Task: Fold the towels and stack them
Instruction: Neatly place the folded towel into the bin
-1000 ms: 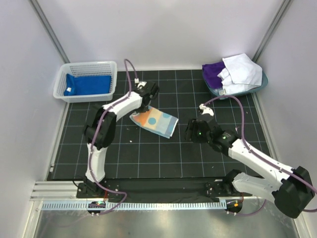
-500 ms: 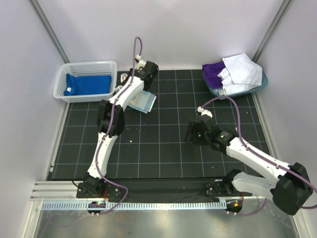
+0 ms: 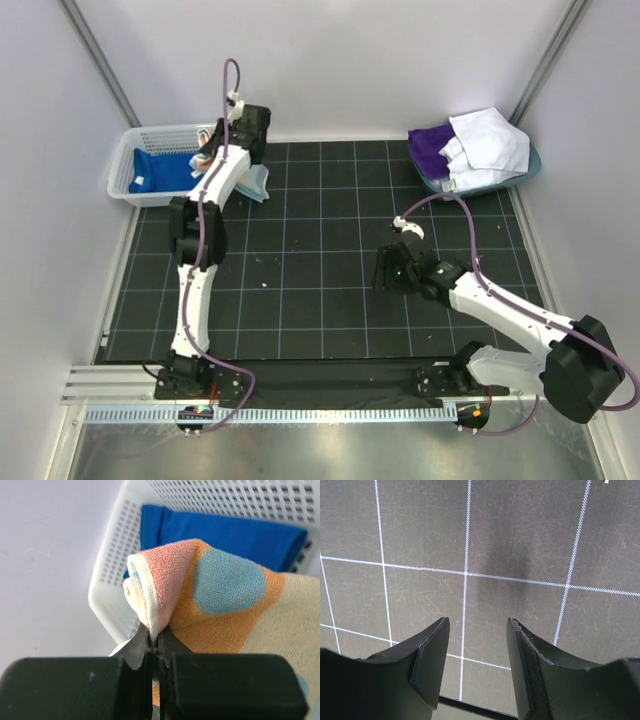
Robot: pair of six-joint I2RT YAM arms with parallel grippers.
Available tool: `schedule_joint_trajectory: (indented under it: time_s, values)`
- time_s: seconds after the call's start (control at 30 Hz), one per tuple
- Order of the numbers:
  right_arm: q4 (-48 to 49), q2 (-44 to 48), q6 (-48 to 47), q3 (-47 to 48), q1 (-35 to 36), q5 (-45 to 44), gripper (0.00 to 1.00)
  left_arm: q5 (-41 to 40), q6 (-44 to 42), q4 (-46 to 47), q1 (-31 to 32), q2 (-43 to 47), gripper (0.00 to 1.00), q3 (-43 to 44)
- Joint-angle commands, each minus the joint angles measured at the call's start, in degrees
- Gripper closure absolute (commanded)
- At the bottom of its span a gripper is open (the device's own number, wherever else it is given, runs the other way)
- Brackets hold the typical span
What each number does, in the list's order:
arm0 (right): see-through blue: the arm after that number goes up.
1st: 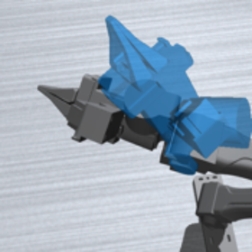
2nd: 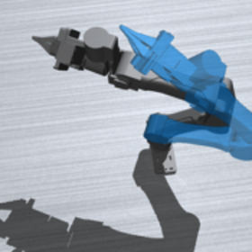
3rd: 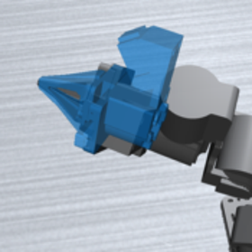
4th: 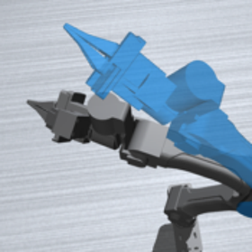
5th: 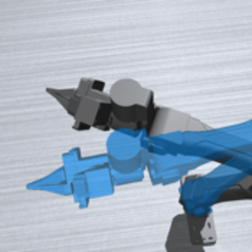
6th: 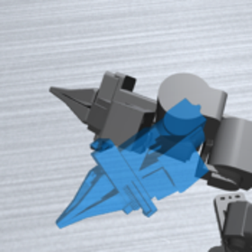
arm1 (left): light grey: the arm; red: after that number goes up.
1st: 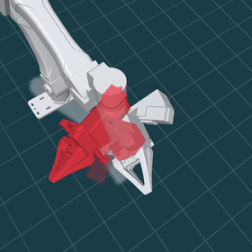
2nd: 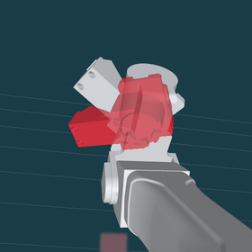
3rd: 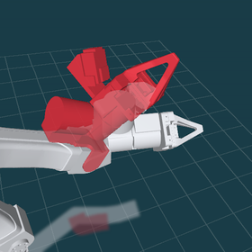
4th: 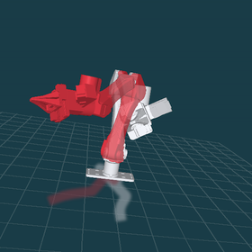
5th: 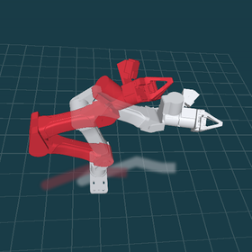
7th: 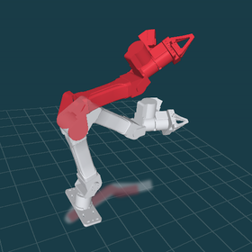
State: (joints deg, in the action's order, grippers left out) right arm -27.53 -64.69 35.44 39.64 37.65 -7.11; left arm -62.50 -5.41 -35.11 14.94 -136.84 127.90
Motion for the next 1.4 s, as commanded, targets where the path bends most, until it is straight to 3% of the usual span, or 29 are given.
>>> schedule_joint_trajectory:
  time_s: [0.0,0.43,0.7,0.83,0.9,0.97,1.03,1.13,1.37]
  values:
    - [1.69,-0.44,-0.81,0.62,-0.03,0.08,0.44,-1.13,-6.43,13.97,-1.84,3.77,1.0,-2.38]
    - [3.27,-3.25,-1.69,0.26,-0.03,1.14,0.44,4.31,-4.43,25.26,-10.28,3.24,1.0,-10.91]
    - [2.83,-5.71,-2.66,1.58,0.23,1.67,0.44,6.77,-6.45,30.27,-14.14,-0.17,1.0,-10.3]
    - [2.04,-6.24,-2.66,1.94,0.76,1.23,0.44,8.97,-5.23,29.05,-18.0,-3.26,1.0,-5.57]
    - [1.87,-6.5,-2.75,1.58,0.76,0.96,0.44,12.65,-1.91,25.04,-19.59,-4.31,0.88,-3.63]
    - [1.86,-6.77,-2.57,1.32,0.76,0.61,0.44,14.78,0.74,22.21,-21.35,-6.16,0.5,-0.46]
    - [1.78,-7.38,-2.66,1.32,0.85,0.52,0.44,15.47,4.43,19.3,-21.97,-6.86,0.25,0.51]
    - [2.21,-7.74,-2.22,1.32,1.2,0.52,0.44,16.44,8.57,16.76,-22.76,-6.26,0.18,1.04]
    - [3.18,-7.74,-1.95,1.32,1.9,0.08,0.44,16.89,12.52,17.09,-22.15,-0.63,0.15,-2.56]
